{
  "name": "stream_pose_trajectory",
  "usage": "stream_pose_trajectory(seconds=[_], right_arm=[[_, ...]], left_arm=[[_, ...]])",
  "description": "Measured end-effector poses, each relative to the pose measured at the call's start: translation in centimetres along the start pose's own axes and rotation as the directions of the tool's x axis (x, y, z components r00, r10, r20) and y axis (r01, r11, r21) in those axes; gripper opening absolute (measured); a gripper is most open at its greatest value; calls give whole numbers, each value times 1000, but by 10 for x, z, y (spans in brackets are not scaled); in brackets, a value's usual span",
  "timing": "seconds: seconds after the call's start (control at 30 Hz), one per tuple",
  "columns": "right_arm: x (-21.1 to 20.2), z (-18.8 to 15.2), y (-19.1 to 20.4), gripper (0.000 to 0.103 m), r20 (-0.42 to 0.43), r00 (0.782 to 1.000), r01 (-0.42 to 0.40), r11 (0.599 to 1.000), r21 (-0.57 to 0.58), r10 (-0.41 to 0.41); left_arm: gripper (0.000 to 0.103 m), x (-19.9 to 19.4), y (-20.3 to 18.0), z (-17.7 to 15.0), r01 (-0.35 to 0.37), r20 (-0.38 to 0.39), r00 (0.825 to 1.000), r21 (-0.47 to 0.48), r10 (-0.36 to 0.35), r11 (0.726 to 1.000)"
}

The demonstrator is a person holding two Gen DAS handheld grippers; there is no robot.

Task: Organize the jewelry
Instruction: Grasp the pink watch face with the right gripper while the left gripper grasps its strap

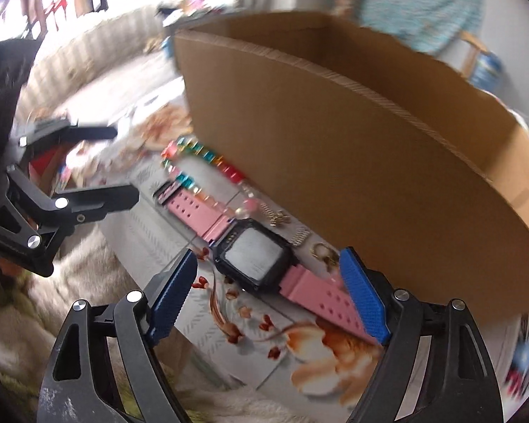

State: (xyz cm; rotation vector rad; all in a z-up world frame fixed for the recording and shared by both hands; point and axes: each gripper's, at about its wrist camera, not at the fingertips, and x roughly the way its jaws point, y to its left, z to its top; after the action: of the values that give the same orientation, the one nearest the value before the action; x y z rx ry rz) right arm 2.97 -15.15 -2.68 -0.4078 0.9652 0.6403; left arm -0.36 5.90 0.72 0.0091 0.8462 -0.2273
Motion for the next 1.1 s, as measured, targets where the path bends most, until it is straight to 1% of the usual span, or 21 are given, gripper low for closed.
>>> stream_pose_trajectory(seconds=[0.1, 0.17, 0.2, 0.23, 0.27, 0.37, 0.43, 0.47, 0.5, 0.57, 0.6, 0.63, 0.7, 0.73, 0.77, 0.8, 0.83, 0.9, 0.93, 1.0, 1.1], right_arm=[[15, 4, 6, 72, -64, 998, -4, 997, -82, -1], [20, 8, 7, 62, -87, 996, -38, 994, -98, 29], [22, 11, 6, 58, -106, 993, -67, 993, -93, 57], [24, 16, 2, 53, -115, 991, -75, 993, -89, 65], [26, 18, -1, 51, -129, 988, -96, 992, -81, 85], [25, 23, -10, 50, -152, 982, -131, 988, -86, 117], [23, 26, -14, 50, -165, 973, -173, 982, -80, 159], [21, 26, -17, 50, -169, 970, -191, 979, -73, 177], [20, 29, -20, 49, -172, 964, -218, 974, -68, 204], [14, 28, -25, 48, -179, 954, -254, 965, -65, 239], [12, 29, -28, 48, -187, 946, -281, 957, -64, 266], [10, 30, -30, 48, -190, 940, -303, 951, -71, 285], [9, 30, -30, 48, -195, 930, -332, 940, -78, 312], [7, 29, -32, 48, -195, 927, -342, 936, -81, 321], [4, 27, -33, 48, -193, 924, -350, 933, -84, 330], [3, 28, -30, 48, -188, 923, -355, 931, -85, 335], [2, 29, -28, 48, -182, 922, -360, 929, -81, 341], [1, 26, -23, 48, -163, 924, -359, 931, -69, 345], [-2, 24, -25, 49, -154, 926, -356, 932, -63, 343], [-8, 21, -32, 49, -138, 932, -342, 939, -38, 334], [-22, 10, -40, 51, -107, 955, -279, 960, -9, 276]], left_arm=[[97, -1, -5, -6, -5, 23, 1000, 46, 4, 999], [97, 0, -10, -8, 6, 30, 1000, 63, -8, 998], [96, 2, -12, -8, 8, 31, 999, 70, -10, 998], [90, 2, -15, -10, 14, 37, 999, 87, -18, 996], [88, 2, -20, -10, 15, 38, 999, 107, -19, 994], [77, 5, -35, -13, 29, 31, 999, 197, -36, 980], [69, 9, -54, -14, 27, 29, 999, 270, -36, 963], [67, 10, -61, -15, 22, 28, 999, 302, -32, 953], [61, 11, -67, -16, 17, 28, 999, 334, -28, 942], [59, 13, -82, -19, 12, 34, 999, 408, -28, 913], [57, 15, -86, -20, 3, 37, 999, 426, -21, 905], [54, 17, -94, -20, -14, 42, 999, 456, -6, 890], [51, 21, -103, -22, -32, 46, 999, 491, 10, 870], [46, 25, -108, -23, -38, 39, 999, 510, 21, 859], [44, 26, -112, -24, -38, 42, 999, 518, 19, 855], [36, 27, -112, -23, -36, 40, 999, 520, 17, 853], [27, 29, -116, -22, -24, 29, 1000, 521, 10, 853], [19, 31, -118, -22, -25, 27, 1000, 517, 13, 855], [11, 33, -117, -20, -29, 26, 999, 517, 18, 856], [9, 36, -115, -20, -17, 14, 1000, 508, 12, 861], [9, 38, -110, -17, 0, 2, 1000, 497, -1, 868]])
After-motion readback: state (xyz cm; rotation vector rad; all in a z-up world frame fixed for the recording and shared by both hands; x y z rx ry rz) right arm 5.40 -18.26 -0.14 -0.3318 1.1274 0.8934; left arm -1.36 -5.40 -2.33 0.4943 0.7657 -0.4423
